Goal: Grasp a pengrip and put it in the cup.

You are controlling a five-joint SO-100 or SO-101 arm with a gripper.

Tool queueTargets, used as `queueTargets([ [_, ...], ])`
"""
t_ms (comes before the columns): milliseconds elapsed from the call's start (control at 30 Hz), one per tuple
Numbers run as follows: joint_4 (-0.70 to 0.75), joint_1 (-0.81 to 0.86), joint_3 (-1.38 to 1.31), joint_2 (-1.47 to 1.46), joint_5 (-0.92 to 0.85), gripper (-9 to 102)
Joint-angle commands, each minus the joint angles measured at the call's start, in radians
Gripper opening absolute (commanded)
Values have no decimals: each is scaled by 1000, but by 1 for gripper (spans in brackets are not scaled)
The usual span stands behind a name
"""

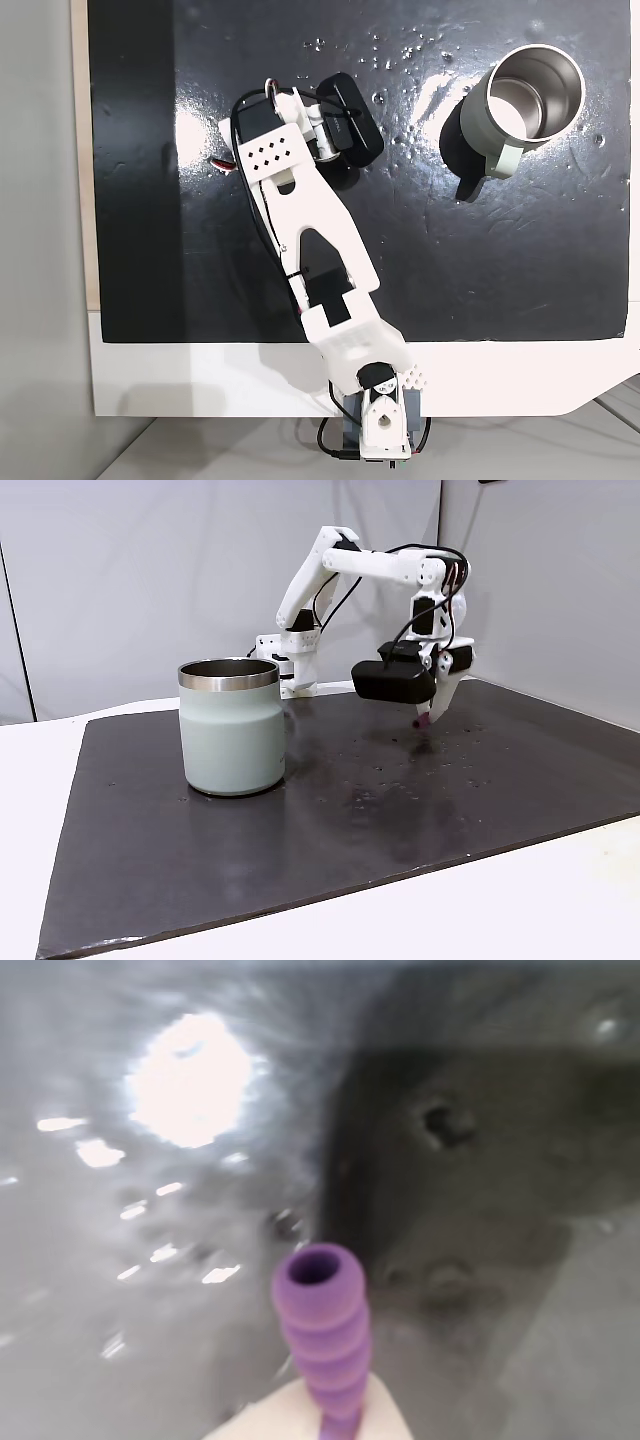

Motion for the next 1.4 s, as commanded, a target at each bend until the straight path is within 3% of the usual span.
queueTargets([
  [0, 64, 64, -75, 140, 3, 0],
  [267, 327, 296, -350, 133, -78, 0],
  [467, 339, 529, -385, 209, -232, 0],
  [733, 337, 755, -621, 169, -454, 0],
  [1033, 336, 816, -930, 15, -569, 0],
  [1300, 336, 810, -951, -14, -578, 0],
  [1367, 337, 810, -951, -14, -578, 6],
])
